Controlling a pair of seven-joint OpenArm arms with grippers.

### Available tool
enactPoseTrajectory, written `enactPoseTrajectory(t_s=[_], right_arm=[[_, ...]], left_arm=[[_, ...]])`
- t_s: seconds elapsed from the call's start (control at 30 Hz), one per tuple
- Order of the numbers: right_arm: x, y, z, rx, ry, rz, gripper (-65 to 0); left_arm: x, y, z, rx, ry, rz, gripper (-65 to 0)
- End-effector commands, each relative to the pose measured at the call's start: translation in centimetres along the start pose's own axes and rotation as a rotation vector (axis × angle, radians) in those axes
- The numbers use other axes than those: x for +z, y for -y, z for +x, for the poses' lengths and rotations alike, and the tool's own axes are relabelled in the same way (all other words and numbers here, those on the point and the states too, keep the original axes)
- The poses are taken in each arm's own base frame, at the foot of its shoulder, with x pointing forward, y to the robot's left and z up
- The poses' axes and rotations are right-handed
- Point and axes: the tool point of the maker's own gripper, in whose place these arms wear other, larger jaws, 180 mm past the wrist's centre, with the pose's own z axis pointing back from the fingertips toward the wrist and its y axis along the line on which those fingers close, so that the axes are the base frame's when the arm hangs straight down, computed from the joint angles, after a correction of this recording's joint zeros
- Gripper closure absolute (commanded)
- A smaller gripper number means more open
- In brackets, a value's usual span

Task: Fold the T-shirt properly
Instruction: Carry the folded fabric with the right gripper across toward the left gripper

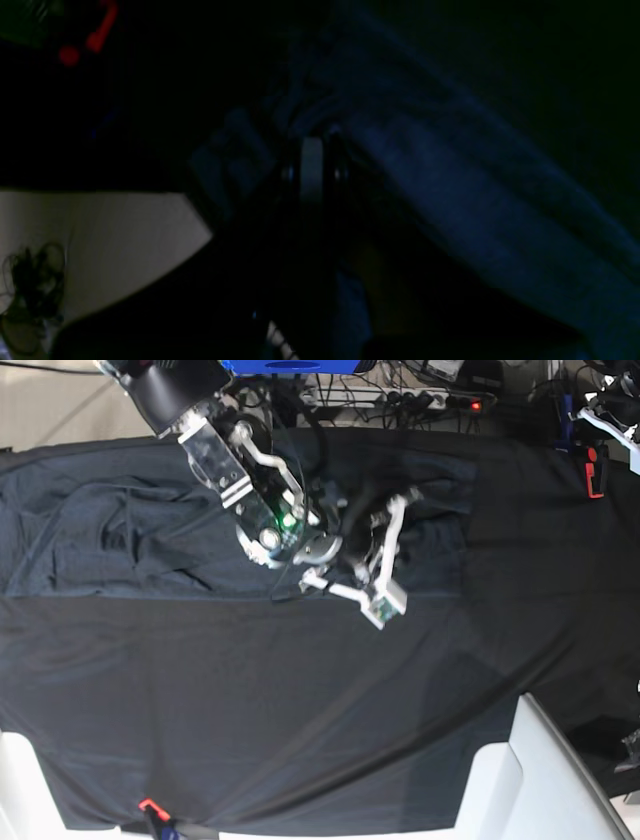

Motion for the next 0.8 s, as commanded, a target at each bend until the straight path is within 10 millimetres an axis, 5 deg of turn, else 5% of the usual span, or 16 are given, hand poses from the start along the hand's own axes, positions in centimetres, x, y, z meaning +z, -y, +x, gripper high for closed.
enactPoseTrajectory(t_s=[0.0, 0.33, 0.77], right_arm=[[0.0, -1.9, 2.3, 0.034, 0.062, 0.049, -0.2], [-1.4, -5.4, 2.5, 0.158, 0.062, 0.120, -0.2], [-2.8, -4.4, 1.2, 0.137, 0.035, 0.082, -0.2]], left_arm=[[0.5, -0.5, 0.8, -0.016, 0.021, 0.011, 0.0], [0.6, -0.6, 0.8, -0.014, 0.023, 0.014, 0.0], [0.5, -0.5, 0.8, -0.016, 0.021, 0.011, 0.0]])
